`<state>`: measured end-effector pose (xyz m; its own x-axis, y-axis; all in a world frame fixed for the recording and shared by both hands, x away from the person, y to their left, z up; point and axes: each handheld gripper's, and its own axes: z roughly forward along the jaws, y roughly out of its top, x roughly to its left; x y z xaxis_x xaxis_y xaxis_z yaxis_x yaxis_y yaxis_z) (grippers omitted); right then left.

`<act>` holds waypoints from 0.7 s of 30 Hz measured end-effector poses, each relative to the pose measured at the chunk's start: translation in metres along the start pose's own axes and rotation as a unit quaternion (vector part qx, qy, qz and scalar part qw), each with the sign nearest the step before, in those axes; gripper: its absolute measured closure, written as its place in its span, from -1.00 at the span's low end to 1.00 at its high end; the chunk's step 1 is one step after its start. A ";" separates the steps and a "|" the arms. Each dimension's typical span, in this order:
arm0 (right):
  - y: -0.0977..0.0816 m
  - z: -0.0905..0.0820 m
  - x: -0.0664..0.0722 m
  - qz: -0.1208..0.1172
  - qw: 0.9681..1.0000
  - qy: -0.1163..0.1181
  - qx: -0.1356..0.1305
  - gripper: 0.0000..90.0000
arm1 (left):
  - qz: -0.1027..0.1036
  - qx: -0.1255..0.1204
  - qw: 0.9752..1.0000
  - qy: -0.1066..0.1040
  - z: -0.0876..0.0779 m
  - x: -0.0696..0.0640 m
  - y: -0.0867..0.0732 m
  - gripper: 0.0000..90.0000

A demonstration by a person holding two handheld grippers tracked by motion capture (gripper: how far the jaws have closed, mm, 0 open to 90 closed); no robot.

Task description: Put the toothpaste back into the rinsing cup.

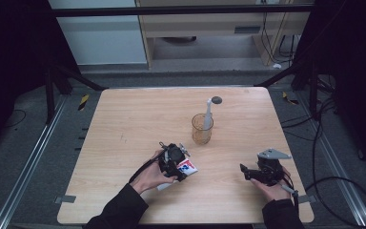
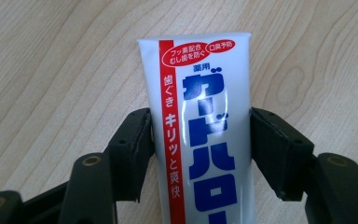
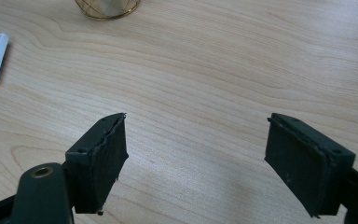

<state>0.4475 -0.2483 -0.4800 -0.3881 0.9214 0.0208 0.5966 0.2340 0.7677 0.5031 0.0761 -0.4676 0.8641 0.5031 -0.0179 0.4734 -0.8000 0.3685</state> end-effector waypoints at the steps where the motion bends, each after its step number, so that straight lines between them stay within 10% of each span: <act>1: 0.000 0.000 0.000 0.000 1.000 0.000 0.000 -0.54 | 0.002 0.004 1.000 0.000 0.002 0.000 0.000 -0.13; 21: -0.001 -0.003 -0.003 0.003 1.000 -0.004 -0.001 -0.52 | -0.016 -0.002 1.000 0.002 -0.008 -0.002 -0.001 0.39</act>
<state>0.4459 -0.2519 -0.4790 -0.3798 0.9248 0.0207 0.5968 0.2279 0.7694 0.4994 0.0786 -0.4606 0.8477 0.5299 -0.0253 0.4999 -0.7819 0.3723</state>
